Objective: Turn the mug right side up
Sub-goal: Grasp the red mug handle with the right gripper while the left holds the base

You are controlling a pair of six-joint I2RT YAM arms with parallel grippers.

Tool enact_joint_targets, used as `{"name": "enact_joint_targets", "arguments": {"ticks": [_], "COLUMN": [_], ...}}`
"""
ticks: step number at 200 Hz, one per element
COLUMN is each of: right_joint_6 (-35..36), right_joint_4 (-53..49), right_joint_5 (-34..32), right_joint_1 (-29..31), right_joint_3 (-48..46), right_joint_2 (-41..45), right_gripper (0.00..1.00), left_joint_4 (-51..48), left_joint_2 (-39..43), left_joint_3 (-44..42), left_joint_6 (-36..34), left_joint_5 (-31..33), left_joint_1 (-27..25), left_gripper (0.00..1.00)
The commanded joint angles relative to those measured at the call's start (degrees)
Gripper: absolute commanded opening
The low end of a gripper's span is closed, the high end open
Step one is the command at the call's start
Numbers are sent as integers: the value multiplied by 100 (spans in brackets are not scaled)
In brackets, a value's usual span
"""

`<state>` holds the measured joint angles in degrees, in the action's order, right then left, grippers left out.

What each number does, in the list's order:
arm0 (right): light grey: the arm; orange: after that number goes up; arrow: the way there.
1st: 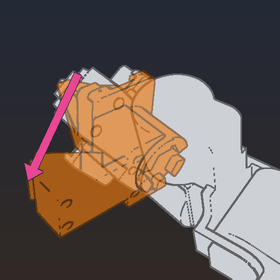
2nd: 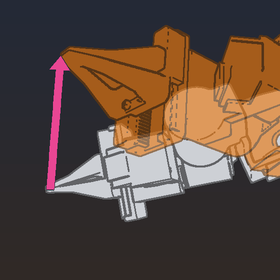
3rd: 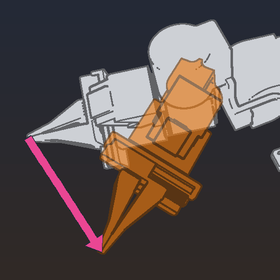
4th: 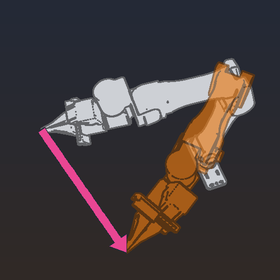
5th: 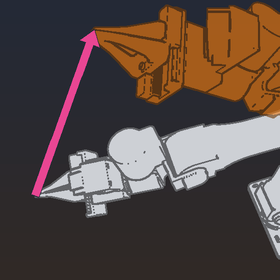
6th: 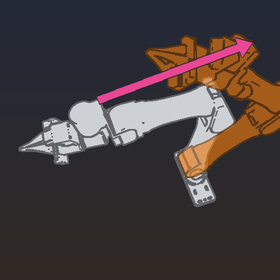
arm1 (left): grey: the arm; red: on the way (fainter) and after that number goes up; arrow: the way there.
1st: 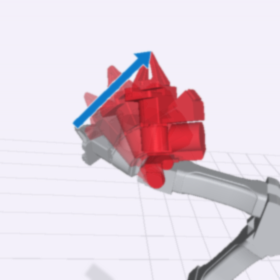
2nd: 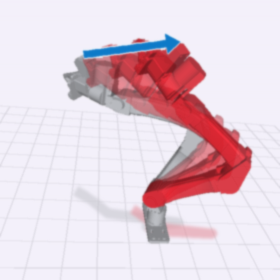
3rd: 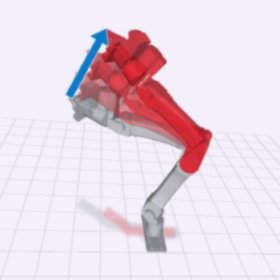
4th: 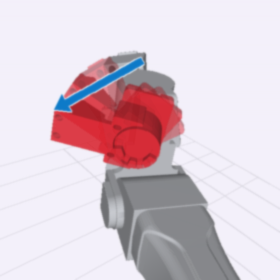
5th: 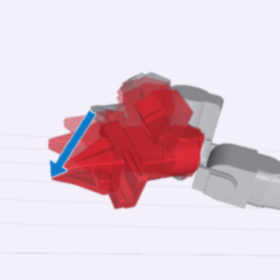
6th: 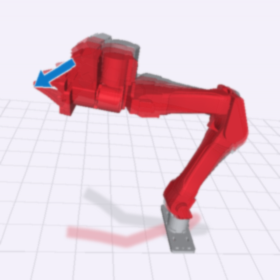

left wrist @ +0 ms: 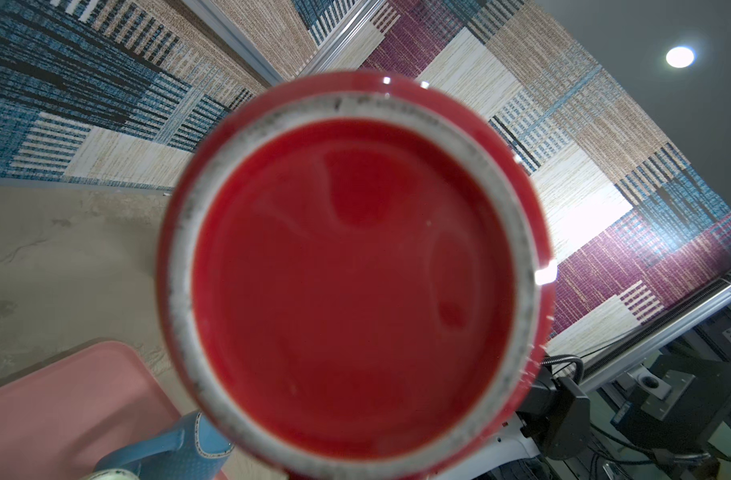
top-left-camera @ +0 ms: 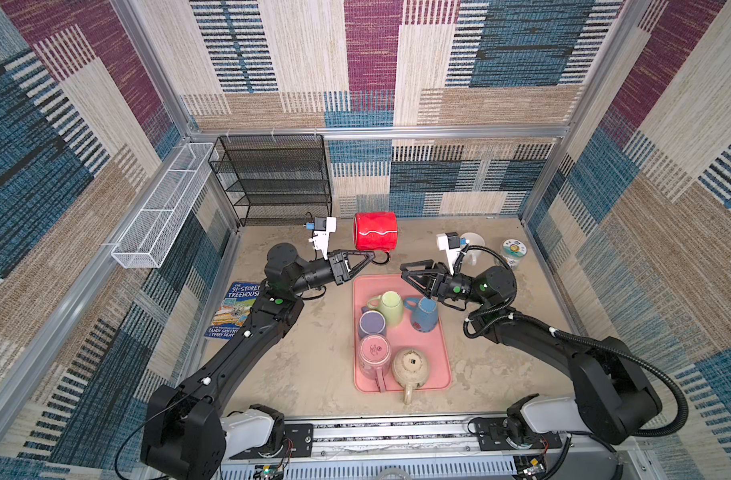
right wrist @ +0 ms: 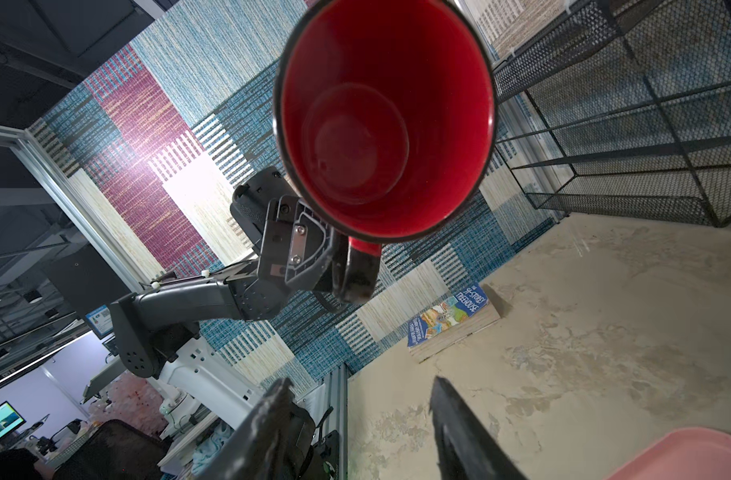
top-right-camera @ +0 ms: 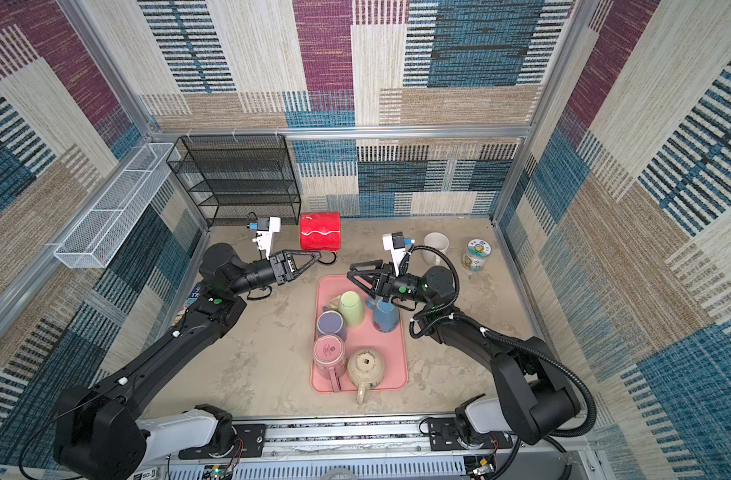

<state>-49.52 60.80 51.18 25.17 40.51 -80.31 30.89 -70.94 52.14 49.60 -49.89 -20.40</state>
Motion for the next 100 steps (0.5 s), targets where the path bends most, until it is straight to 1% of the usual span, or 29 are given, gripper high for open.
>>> {"name": "enact_joint_targets", "arguments": {"ticks": [1, 27, 40, 57, 69, 89, 100], "right_joint_6": [-339, -573, -576, -557, -611, -713, -750], "right_joint_4": [465, 704, 714, 717, 717, 801, 807], "right_joint_5": [-6, 24, -13, -64, -63, -21, -7], "right_joint_1": [64, 154, 202, 250, 267, 278, 295], "right_joint_3": [251, 574, 688, 809, 911, 1075, 1189], "right_joint_2": [-258, -591, -656, -743, -847, -1013, -1101], "right_gripper": [52, 49, 49, 52, 51, 46, 40], "left_joint_4": [786, 779, 734, 764, 862, 1016, 1015], "left_joint_2": [18, -6, -46, -112, -169, -232, -244], "left_joint_3": [-10, 6, 32, 24, -1, -37, -54], "left_joint_6": [145, 129, 91, 90, 136, 240, 221], "left_joint_5": [-78, -79, -89, -91, -87, -109, -92], "left_joint_1": [2, -5, 4, -8, -7, -7, -21], "left_gripper": [0, 0, 0, 0, 0, 0, 0]}}
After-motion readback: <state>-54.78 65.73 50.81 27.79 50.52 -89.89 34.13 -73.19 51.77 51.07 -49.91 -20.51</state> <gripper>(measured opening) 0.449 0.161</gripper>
